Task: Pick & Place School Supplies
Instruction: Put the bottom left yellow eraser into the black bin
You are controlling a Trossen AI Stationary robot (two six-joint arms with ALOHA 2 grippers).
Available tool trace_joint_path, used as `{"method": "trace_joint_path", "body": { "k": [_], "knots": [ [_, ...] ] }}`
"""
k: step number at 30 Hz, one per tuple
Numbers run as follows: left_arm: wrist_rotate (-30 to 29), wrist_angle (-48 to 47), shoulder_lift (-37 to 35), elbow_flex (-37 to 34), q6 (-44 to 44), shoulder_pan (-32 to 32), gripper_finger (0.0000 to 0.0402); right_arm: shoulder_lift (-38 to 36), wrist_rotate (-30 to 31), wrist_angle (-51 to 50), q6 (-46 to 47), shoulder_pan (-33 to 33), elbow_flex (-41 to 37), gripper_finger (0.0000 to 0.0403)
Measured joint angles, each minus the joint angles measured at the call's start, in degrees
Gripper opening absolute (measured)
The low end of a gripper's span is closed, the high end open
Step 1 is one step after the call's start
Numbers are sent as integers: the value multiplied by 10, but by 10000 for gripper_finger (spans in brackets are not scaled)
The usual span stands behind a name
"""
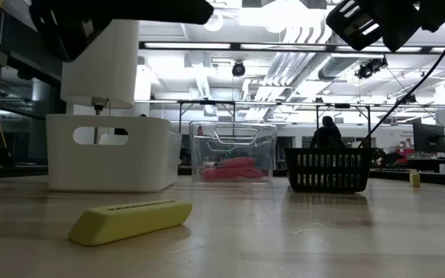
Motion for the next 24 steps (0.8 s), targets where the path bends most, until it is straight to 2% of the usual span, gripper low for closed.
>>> {"method": "trace_joint_path", "body": {
  "k": [4,11,14,24],
  "knots": [
    [6,-31,0,0,-15,-2,146,0,-4,0,9,0,0,94],
    [44,-159,0,0,-145,-15,146,48,-46,58,5,1,0,94],
    [56,-165,0,0,-159,-21,146,82,-63,91,3,0,-1,94],
    [101,-169,25,-1,-176,-19,146,166,-63,253,-21,-17,-1,94]
  ]
}}
